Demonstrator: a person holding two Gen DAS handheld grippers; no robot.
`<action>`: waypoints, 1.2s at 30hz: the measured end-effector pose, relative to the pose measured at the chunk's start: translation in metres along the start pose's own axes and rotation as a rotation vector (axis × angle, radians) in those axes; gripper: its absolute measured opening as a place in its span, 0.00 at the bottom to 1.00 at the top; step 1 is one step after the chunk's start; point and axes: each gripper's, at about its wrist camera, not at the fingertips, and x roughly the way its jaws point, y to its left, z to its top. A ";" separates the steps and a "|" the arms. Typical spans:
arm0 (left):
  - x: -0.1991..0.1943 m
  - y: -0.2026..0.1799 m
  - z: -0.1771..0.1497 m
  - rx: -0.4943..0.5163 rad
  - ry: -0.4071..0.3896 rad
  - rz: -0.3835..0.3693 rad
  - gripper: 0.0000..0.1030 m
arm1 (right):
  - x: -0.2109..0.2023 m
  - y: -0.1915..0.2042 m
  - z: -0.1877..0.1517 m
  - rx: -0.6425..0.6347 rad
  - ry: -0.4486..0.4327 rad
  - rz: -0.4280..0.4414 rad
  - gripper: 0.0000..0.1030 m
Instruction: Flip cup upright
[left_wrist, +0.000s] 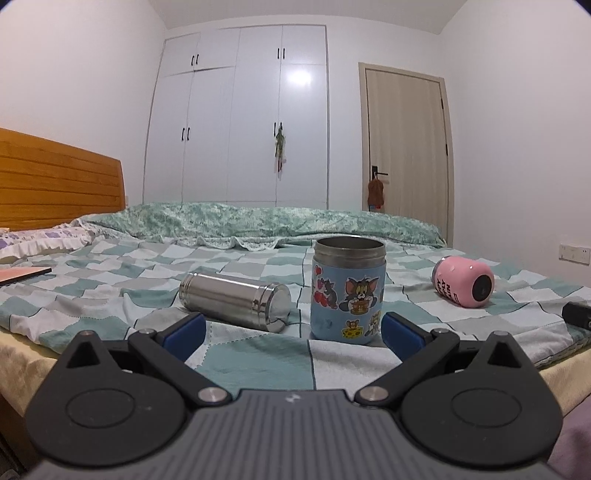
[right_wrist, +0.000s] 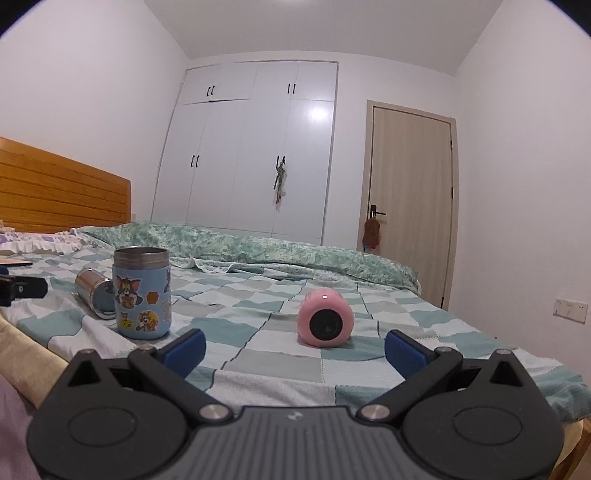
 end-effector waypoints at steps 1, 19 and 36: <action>-0.001 0.000 0.000 -0.003 -0.006 0.001 1.00 | 0.001 0.000 0.000 0.003 0.005 -0.003 1.00; -0.002 0.001 -0.002 -0.005 -0.013 -0.019 1.00 | 0.002 -0.002 -0.003 0.019 0.007 -0.008 1.00; -0.002 0.000 -0.002 -0.002 -0.013 -0.023 1.00 | 0.001 -0.003 -0.004 0.020 0.000 -0.008 1.00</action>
